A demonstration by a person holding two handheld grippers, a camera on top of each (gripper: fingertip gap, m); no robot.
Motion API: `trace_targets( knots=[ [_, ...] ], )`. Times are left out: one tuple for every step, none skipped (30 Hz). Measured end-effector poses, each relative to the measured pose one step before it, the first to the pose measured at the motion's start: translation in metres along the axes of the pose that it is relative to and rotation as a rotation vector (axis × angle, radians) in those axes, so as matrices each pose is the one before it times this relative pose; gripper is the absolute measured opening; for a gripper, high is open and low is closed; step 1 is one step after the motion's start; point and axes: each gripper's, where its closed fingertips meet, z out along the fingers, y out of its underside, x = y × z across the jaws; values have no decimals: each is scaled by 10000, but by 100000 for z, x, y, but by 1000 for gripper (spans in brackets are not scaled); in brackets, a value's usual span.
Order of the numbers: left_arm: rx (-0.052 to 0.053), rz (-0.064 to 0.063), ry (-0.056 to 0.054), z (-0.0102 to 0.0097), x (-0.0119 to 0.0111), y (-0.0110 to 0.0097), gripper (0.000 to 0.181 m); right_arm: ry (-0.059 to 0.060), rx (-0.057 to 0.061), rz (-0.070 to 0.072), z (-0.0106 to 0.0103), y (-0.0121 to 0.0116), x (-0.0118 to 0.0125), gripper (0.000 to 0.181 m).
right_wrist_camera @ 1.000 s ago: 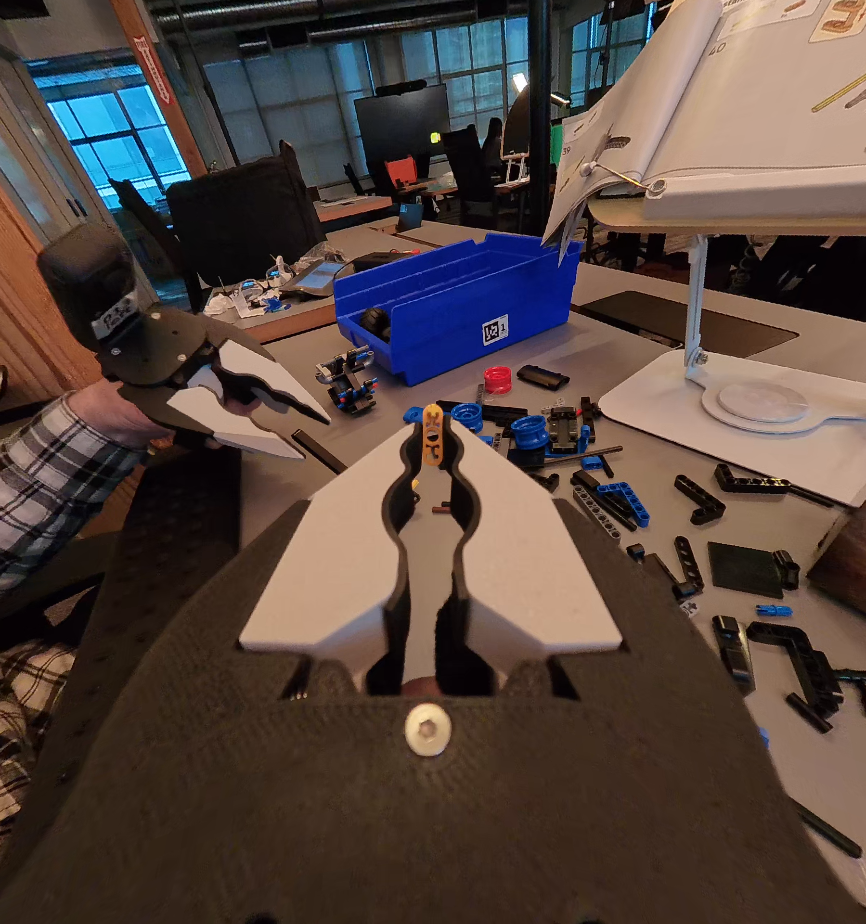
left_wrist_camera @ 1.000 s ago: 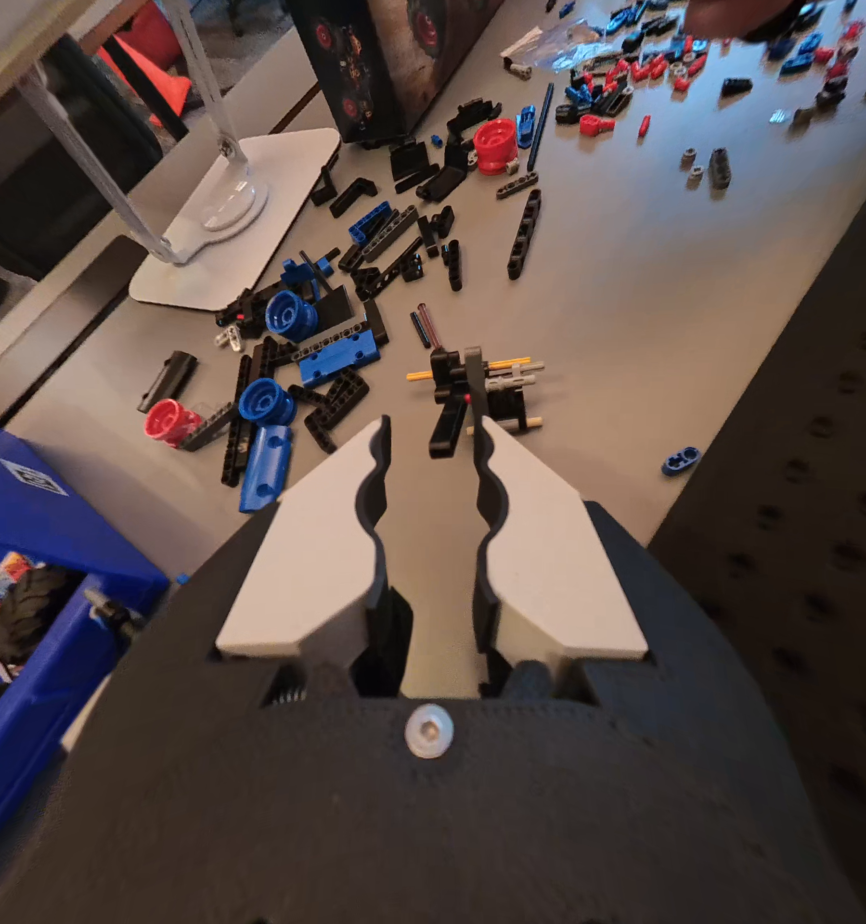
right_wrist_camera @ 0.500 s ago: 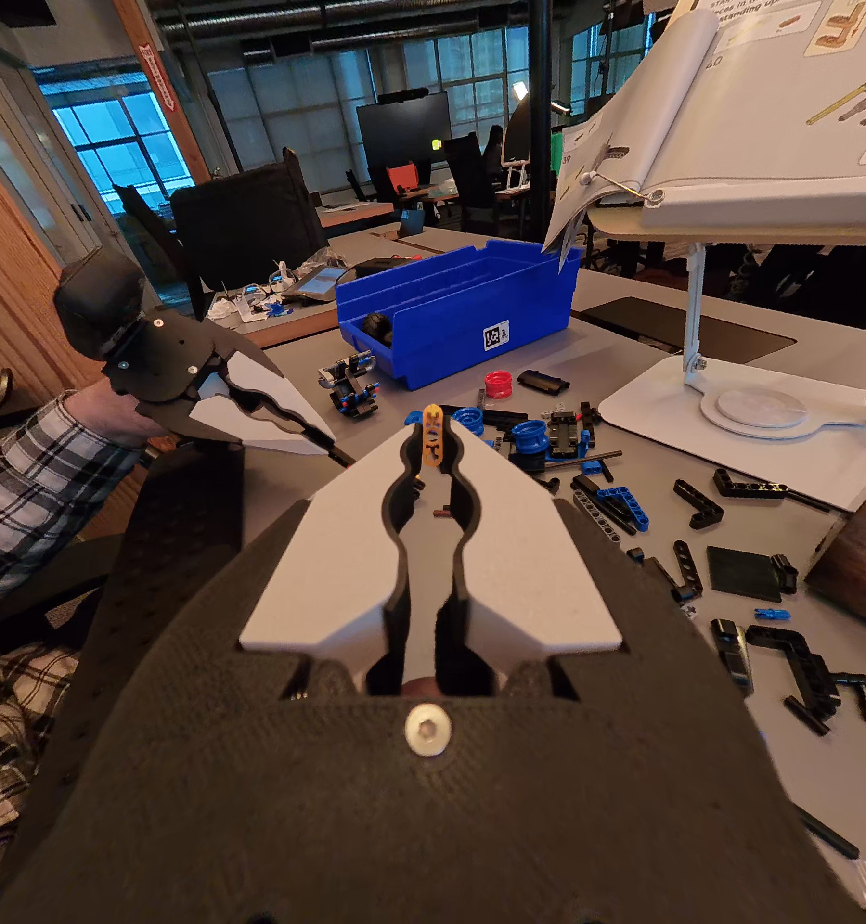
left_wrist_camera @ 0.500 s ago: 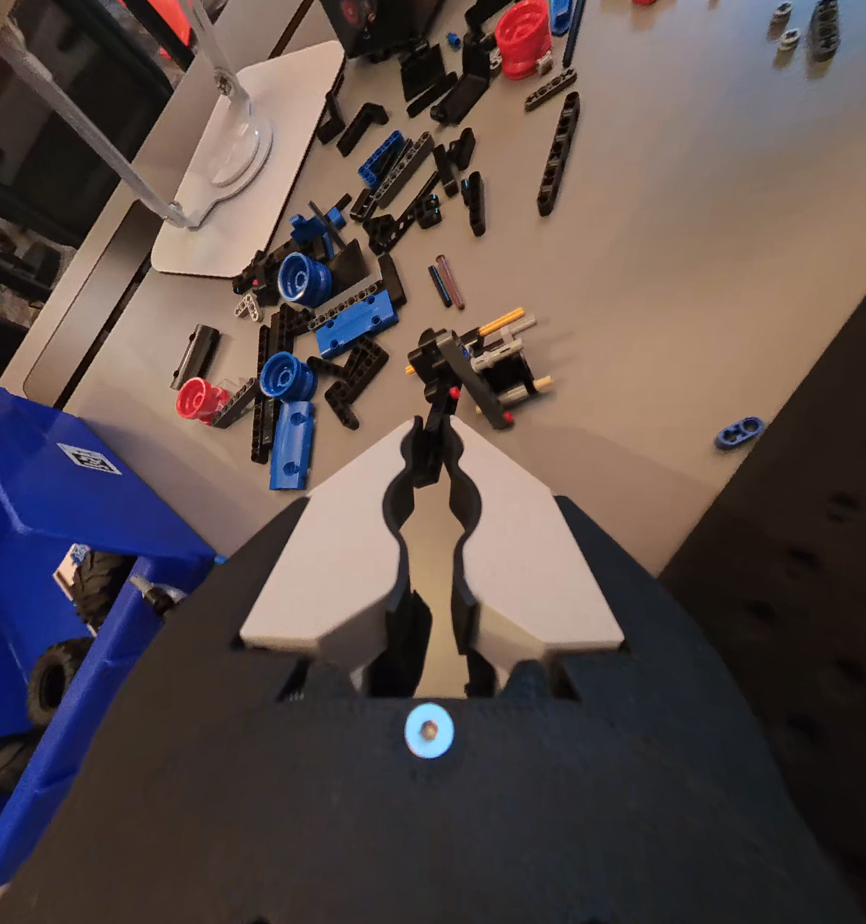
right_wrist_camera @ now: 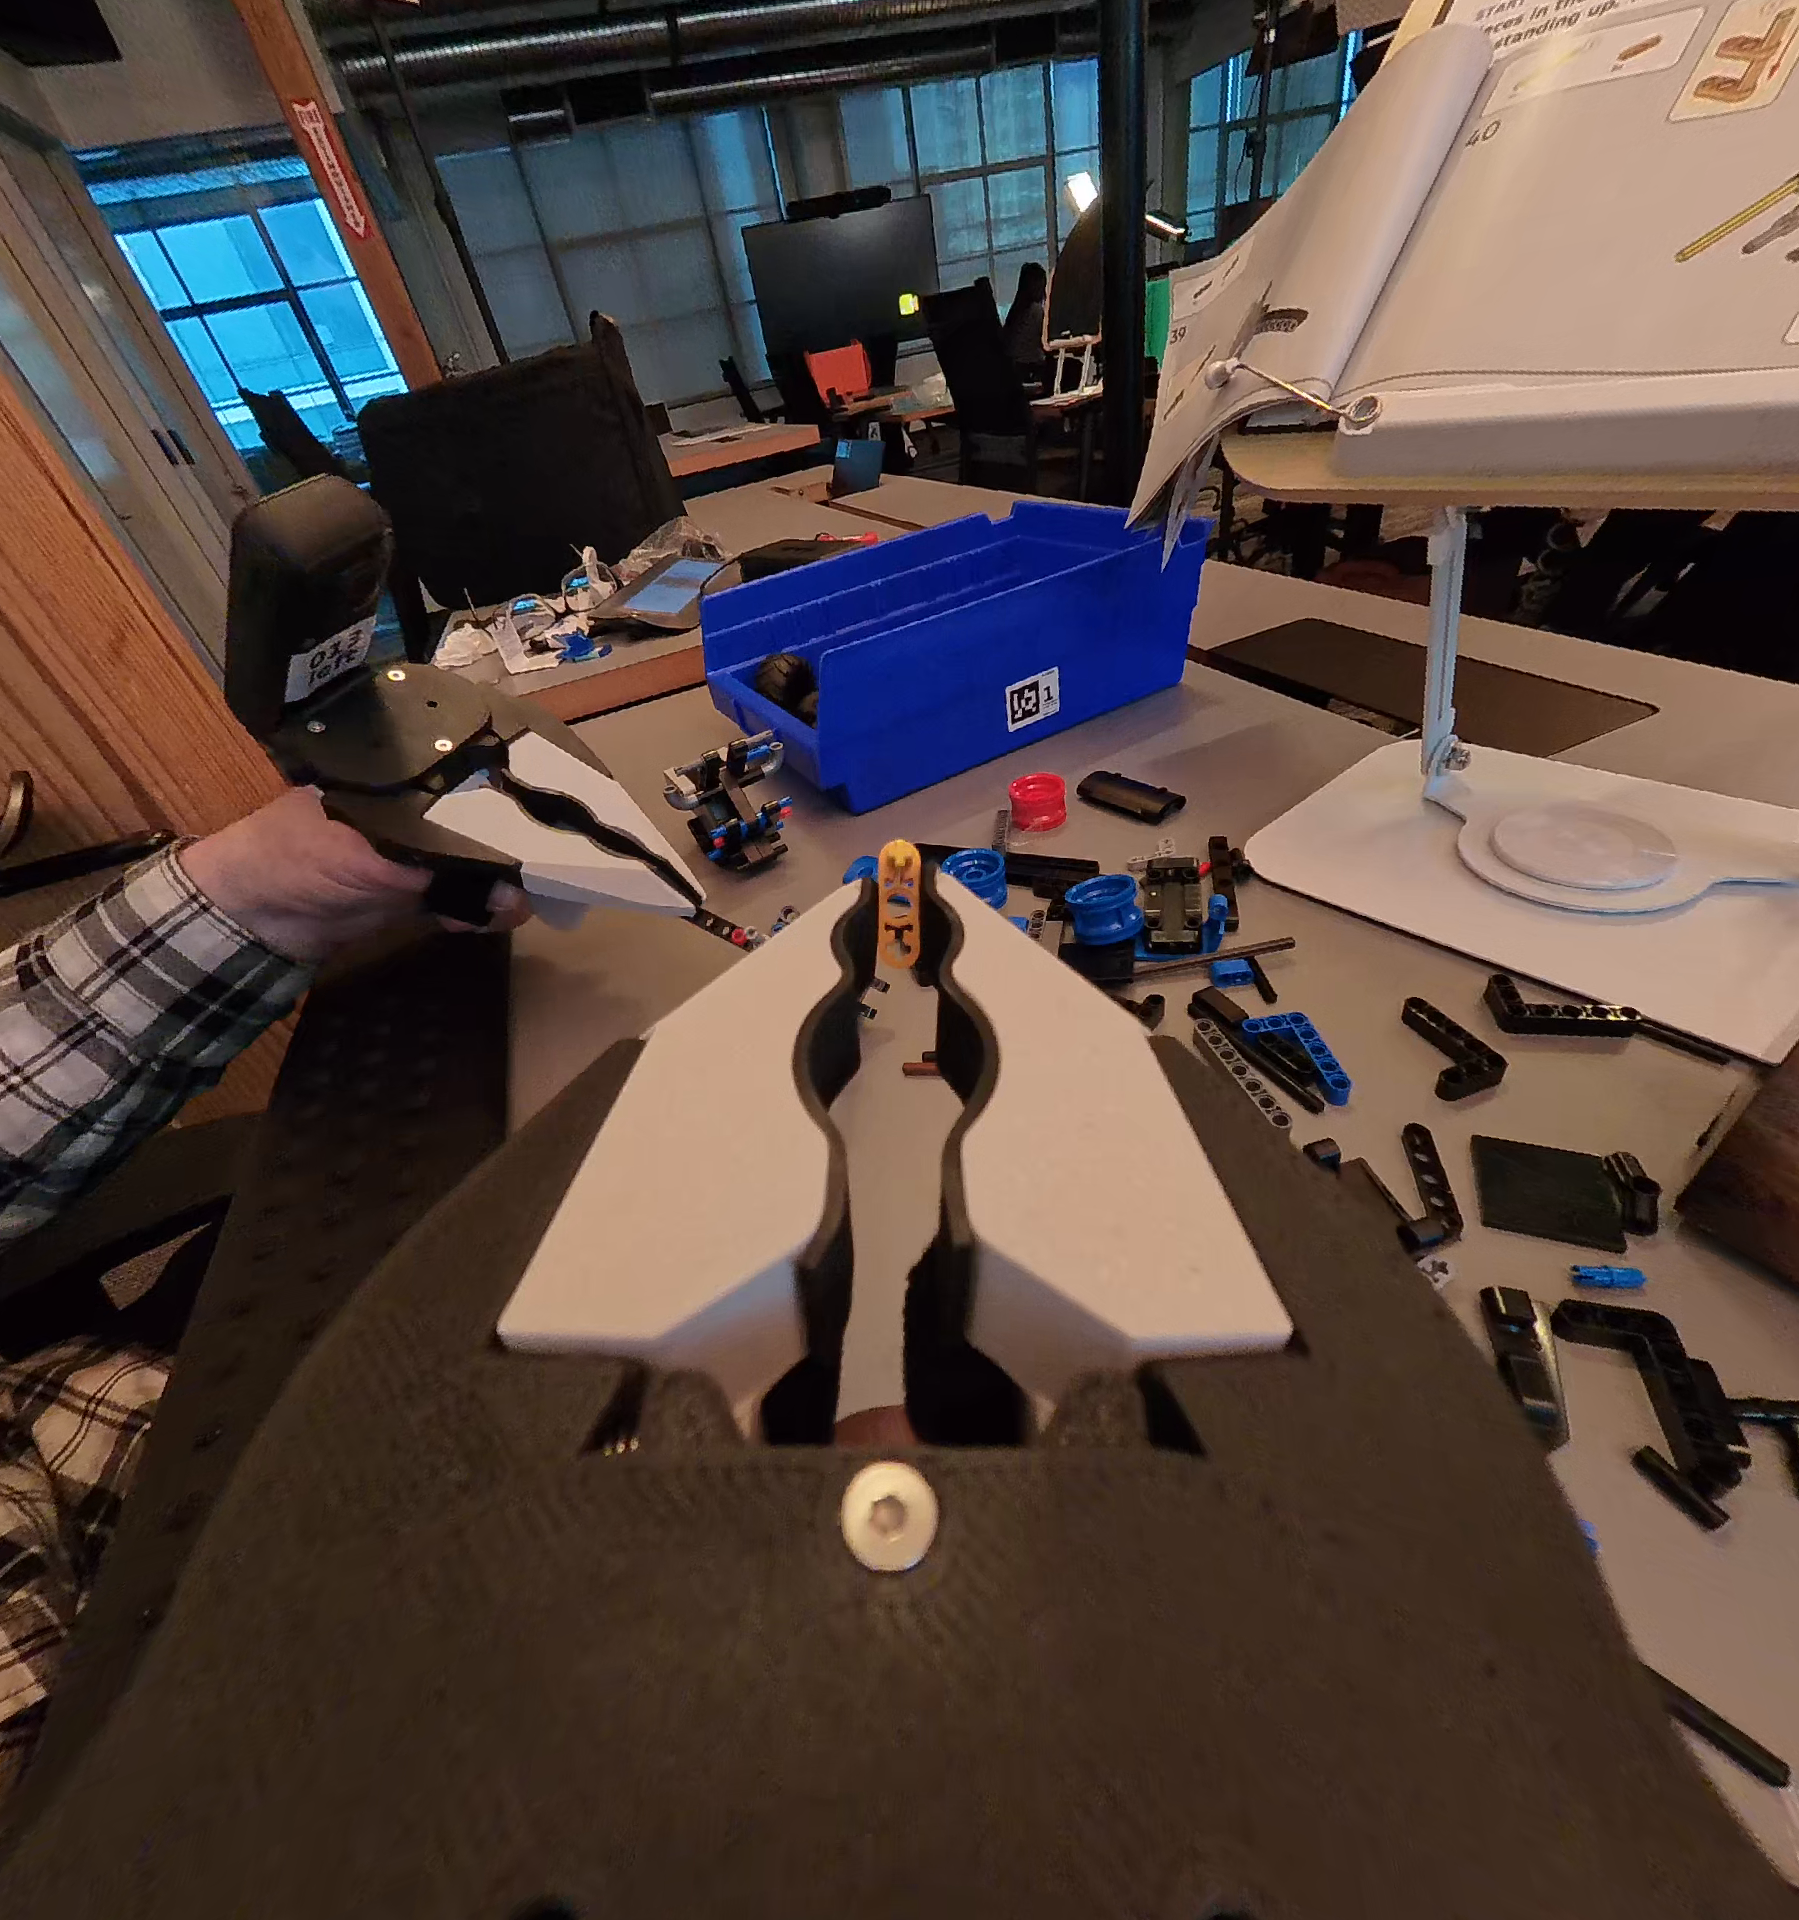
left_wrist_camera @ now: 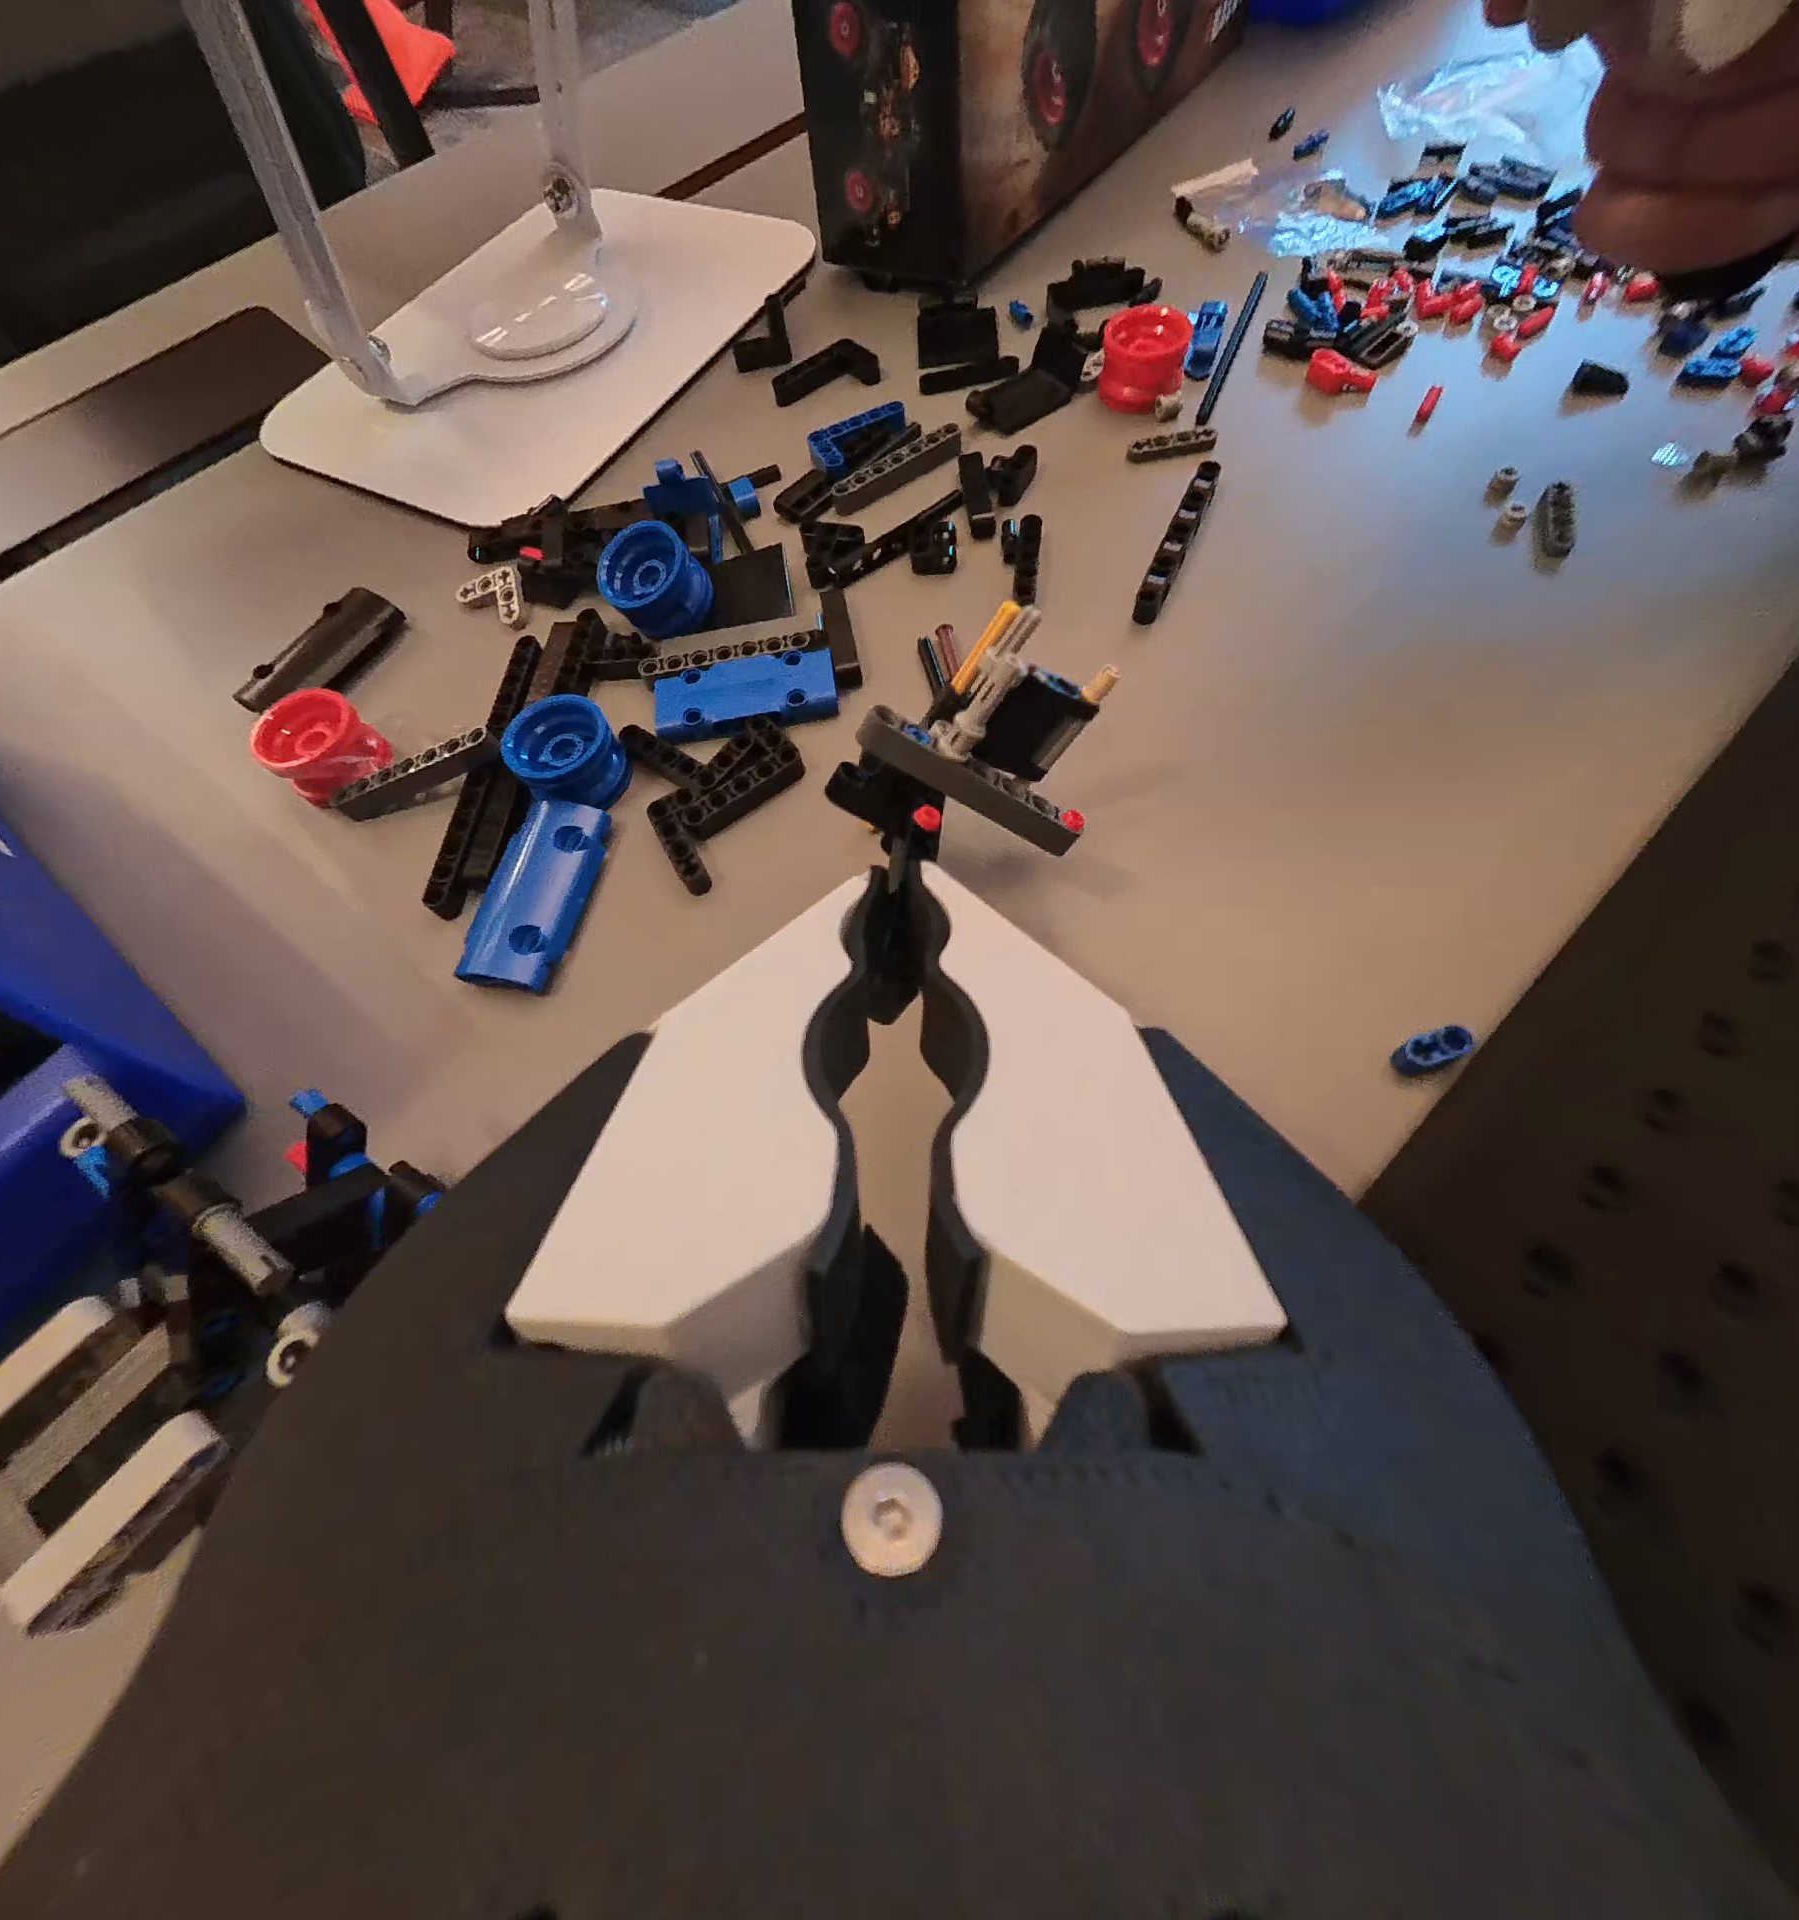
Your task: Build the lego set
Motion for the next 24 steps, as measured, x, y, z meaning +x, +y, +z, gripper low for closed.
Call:
trace_targets(
  knots=[
    [57, -203, 67, 75, 13, -31, 1, -2, -9, 1, 15, 20, -2, 5],
    [36, -197, 61, 91, 11, -2, 1, 1, -9, -3, 5, 23, -4, 5],
    [-28, -225, 57, 113, -14, 104, 1, 3, -6, 0, 6, 16, 16, 5],
    [-128, -169, 40, 113, -43, 253, 1, 4, -4, 3, 8, 12, 16, 5],
    [-217, -11, -69, 79, -158, 372, 1, 7, -2, 4, -1, 11, 18, 5],
    [-318, 27, -160, 80, -280, 504, 0, 5, -1, 5, -10, 8, 25, 5],
    [-304, 45, -121, 102, -210, 492, 0, 5, 2, 6, -9, -5, 23, 5],
    [-223, 57, -27, 109, -37, 371, 1, 2, 1, 3, 1, -3, 10, 5],
    [-156, 8, -48, 101, -42, 255, 1, 0, -3, 1, -2, 3, 9, 5],
    [-142, -8, -54, 90, -31, 235, 1, -2, -7, 0, 16, 18, -1, 5],
    [-167, 18, -19, 82, 50, 269, 1, -2, -9, -1, 14, 23, -10, 5],
    [-166, 48, -33, 94, 57, 250, 1, -1, -10, -5, 4, 25, -5, 5],
    [-144, 28, -51, 105, 28, 221, 1, 7, -5, -6, 6, 7, 14, 5],
    [-107, 33, -14, 110, 66, 147, 1, 14, -4, -1, -12, 14, 32, 5],
    [-66, 71, 90, 88, 255, 73, 1, 20, -1, 4, -10, 16, 58, 5],
    [-73, 51, 161, 54, 354, 54, 1, 25, -5, 11, -12, 29, 81, 5],
    [-86, 10, 179, 21, 384, 55, 1, 16, -7, 18, -3, 29, 74, 5],
    [-26, -26, 173, 18, 402, -68, 4, 2, -2, 13, -1, 8, 25, 5],
    [11, -15, 195, 16, 503, -165, 7, 0, -8, -1, 16, 27, 14, 5],
    [-53, 72, 151, 32, 509, -63, 9, -1, -18, -11, 18, 36, -12, 5],
    [-170, 139, 1, 60, 340, 100, 10, -4, -19, -9, 39, 45, -16, 5],
    [-221, 175, -84, 113, 243, 162, 12, -6, -20, -1, 38, 43, -4, 5],
    [-137, 196, -56, 96, 277, 62, 14, -4, -19, -1, 19, 43, -1, 5],
    [-56, 107, 60, 22, 377, -42, 15, -1, -10, -2, 14, 22, 1, 5]
  ],
)
